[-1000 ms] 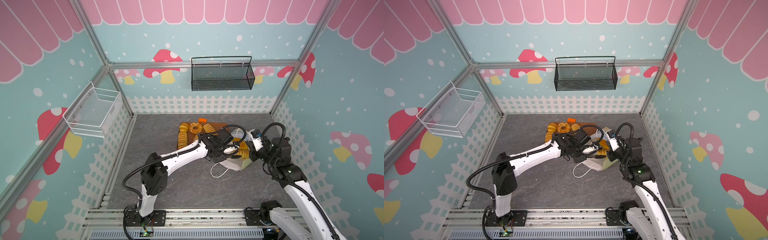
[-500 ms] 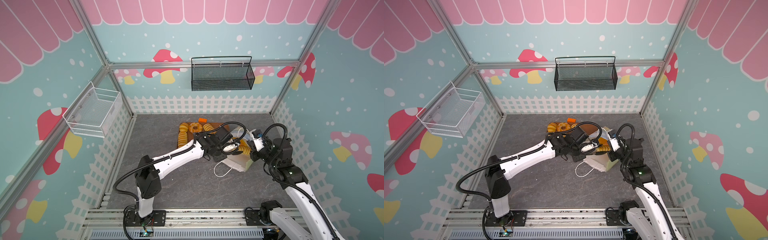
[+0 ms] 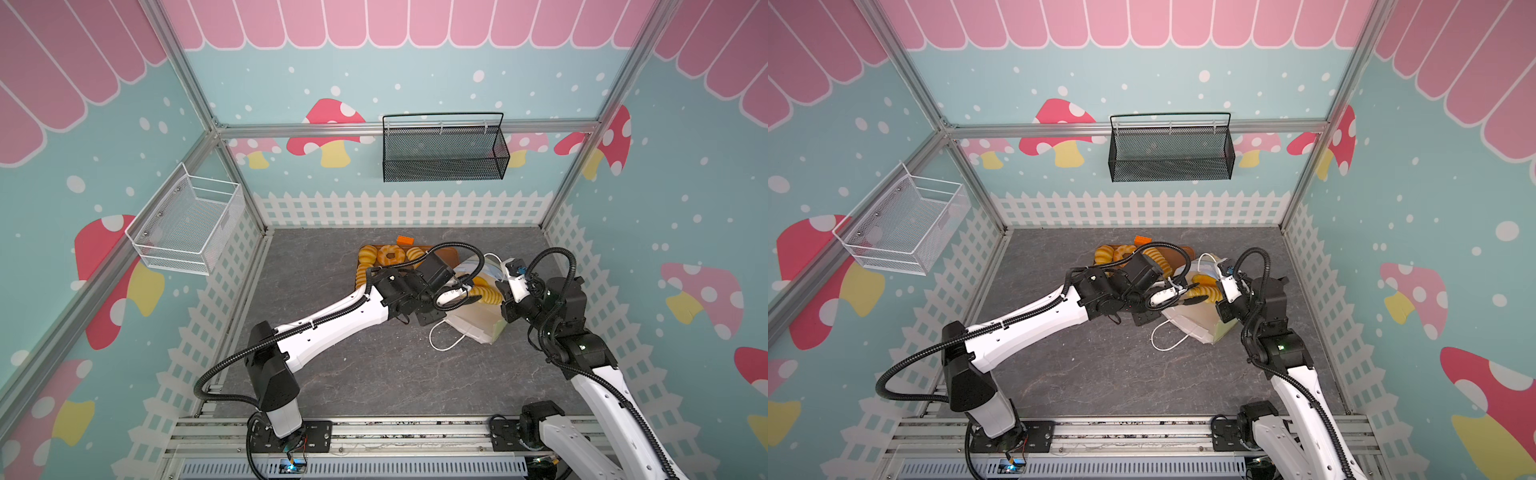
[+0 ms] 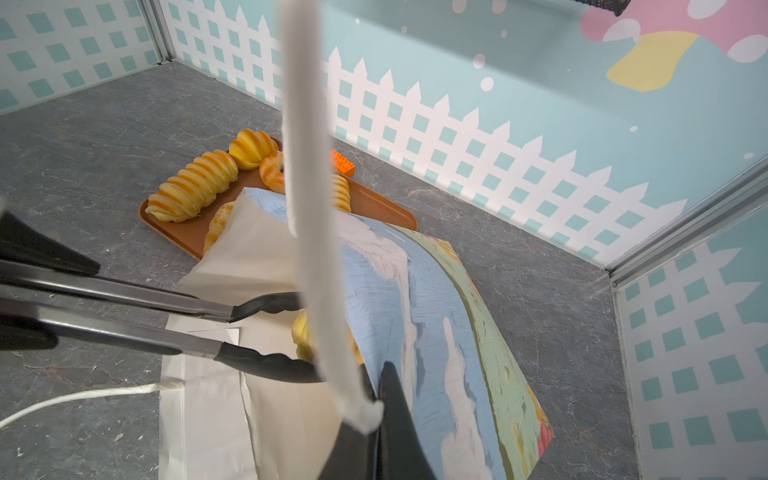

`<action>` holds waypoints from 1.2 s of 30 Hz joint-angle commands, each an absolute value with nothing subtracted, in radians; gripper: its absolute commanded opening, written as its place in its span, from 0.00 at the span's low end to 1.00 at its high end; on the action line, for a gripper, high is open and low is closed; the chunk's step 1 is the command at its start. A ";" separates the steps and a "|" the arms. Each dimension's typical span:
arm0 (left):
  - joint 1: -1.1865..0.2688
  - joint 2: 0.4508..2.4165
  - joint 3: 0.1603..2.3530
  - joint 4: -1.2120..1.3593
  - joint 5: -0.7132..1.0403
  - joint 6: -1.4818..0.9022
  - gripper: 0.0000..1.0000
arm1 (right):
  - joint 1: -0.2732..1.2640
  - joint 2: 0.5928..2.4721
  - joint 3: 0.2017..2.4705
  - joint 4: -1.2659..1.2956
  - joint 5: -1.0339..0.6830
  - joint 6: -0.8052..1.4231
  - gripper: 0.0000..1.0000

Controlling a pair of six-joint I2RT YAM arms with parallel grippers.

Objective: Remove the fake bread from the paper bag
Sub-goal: 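Lift the ridged bread with the left tongs out of the bag over the tray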

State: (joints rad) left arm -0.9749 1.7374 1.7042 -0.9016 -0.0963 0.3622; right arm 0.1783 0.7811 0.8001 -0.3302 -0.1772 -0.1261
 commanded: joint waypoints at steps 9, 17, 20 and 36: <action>-0.997 1.668 1.707 -0.890 -0.166 0.344 0.00 | 0.183 0.803 0.822 -0.314 -0.111 -0.124 0.00; -1.005 1.658 1.724 -0.871 -0.181 0.366 0.00 | 0.183 0.831 0.833 -0.331 -0.036 -0.095 0.00; -1.006 1.650 1.729 -0.871 -0.187 0.375 0.00 | 0.183 0.836 0.828 -0.323 -0.030 -0.084 0.00; -1.005 1.642 1.735 -0.862 -0.198 0.364 0.00 | 0.183 0.863 0.844 -0.319 -0.027 -0.082 0.00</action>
State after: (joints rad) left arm -1.0027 1.6756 1.7000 -0.9009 -0.1768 0.3630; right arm 0.1787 0.8539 0.8150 -0.3256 -0.0406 -0.0956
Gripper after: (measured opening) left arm 0.271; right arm 0.047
